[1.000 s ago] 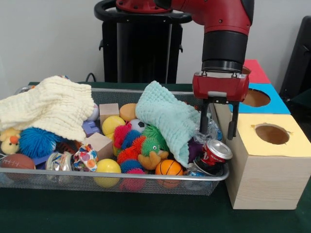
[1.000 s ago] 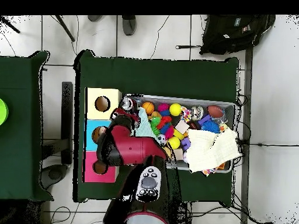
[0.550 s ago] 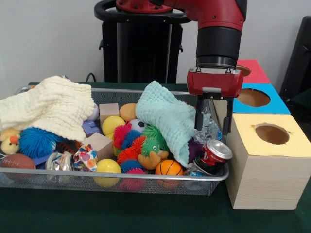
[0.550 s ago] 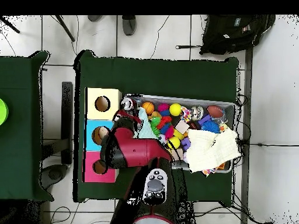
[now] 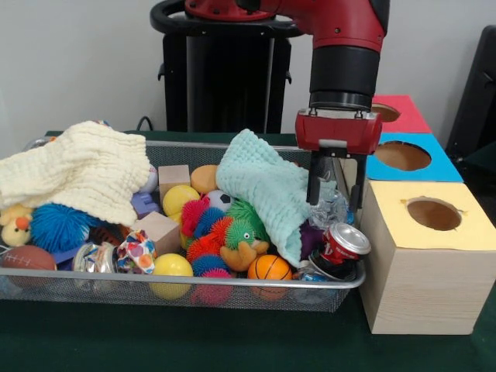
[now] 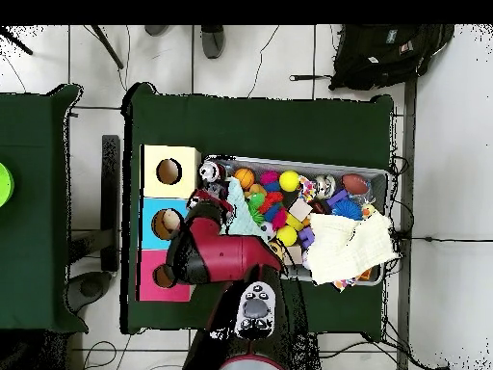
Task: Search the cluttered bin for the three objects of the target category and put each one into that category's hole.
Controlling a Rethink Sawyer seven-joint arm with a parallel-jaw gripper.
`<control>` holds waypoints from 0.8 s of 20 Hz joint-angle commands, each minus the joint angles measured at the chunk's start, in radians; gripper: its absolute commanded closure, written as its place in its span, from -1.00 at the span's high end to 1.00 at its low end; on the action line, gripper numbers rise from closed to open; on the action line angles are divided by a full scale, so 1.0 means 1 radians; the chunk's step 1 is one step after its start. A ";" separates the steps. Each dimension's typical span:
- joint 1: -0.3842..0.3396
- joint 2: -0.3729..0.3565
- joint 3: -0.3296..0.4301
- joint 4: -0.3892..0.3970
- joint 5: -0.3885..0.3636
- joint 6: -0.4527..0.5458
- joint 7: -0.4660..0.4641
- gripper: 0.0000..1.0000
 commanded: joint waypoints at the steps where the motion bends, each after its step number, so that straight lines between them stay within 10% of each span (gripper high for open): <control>1: 0.001 0.050 0.034 0.044 -0.037 -0.096 0.111 1.00; 16: -0.022 0.072 0.051 0.037 -0.051 -0.108 0.102 1.00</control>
